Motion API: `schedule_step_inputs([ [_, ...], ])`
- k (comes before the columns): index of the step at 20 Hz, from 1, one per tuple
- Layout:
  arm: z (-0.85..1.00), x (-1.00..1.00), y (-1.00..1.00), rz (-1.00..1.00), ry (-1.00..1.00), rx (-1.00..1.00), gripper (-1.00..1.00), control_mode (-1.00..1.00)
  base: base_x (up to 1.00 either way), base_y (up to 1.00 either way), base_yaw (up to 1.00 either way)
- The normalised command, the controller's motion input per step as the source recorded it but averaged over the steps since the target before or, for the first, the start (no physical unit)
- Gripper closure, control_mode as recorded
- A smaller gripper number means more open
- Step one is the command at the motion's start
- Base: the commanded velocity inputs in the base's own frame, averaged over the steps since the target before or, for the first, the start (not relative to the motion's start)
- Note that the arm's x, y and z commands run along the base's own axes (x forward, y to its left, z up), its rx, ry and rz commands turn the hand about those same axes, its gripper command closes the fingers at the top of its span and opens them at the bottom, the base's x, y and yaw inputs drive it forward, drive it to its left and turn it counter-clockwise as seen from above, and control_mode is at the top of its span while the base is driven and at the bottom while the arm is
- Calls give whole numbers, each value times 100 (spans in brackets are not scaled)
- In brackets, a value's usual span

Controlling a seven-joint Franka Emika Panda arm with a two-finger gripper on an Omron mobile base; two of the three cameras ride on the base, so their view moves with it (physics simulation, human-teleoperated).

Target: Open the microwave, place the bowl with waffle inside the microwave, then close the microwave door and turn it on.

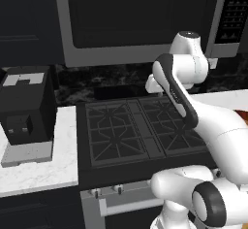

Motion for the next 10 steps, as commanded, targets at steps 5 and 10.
schedule_step_inputs([
  [5, 5, -17, -14, 0, -7, 0, -100, -100, 0, 0, 0],
  [10, 81, -66, -39, 0, -59, 10, -100, -100, 0, 0, 0],
])
